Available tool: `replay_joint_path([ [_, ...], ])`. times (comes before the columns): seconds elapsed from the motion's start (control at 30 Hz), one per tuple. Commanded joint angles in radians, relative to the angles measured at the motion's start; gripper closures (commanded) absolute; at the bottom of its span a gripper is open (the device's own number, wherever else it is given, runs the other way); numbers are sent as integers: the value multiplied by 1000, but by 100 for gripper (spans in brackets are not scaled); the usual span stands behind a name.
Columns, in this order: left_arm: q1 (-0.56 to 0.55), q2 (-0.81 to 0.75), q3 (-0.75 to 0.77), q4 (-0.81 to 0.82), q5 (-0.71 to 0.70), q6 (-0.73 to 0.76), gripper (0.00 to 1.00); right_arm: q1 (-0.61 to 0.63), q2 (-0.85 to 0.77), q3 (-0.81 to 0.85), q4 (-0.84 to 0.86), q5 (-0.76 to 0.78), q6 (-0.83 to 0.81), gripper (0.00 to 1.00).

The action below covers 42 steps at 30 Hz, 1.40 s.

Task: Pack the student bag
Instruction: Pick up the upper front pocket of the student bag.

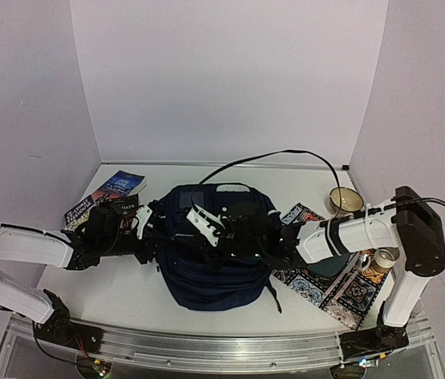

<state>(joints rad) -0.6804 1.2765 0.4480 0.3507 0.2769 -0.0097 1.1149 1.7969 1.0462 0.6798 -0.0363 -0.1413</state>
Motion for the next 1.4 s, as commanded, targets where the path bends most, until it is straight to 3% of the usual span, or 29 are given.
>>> replay_joint_path([
  [0.0, -4, 7, 15, 50, -63, 7, 62, 1, -29, 58, 90, -35, 0, 100],
  [0.23, -11, 62, 29, 57, -84, 54, 56, -8, -65, 45, 90, -57, 2, 100],
  [0.8, -11, 110, 80, 97, -57, 221, 63, -31, -79, 80, 38, -184, 3, 100],
  [0.9, -11, 117, 85, 97, -26, 247, 69, -31, -78, 84, 31, -186, 1, 100],
  [1.0, -12, 120, 82, 96, 8, 243, 86, -33, -78, 84, 31, -179, -1, 100],
  [1.1, -11, 107, 69, 96, 22, 218, 98, -34, -74, 87, 31, -167, -6, 100],
  [1.37, -11, -24, 71, -24, -27, 28, 100, -35, -24, 109, -26, -48, -75, 100],
])
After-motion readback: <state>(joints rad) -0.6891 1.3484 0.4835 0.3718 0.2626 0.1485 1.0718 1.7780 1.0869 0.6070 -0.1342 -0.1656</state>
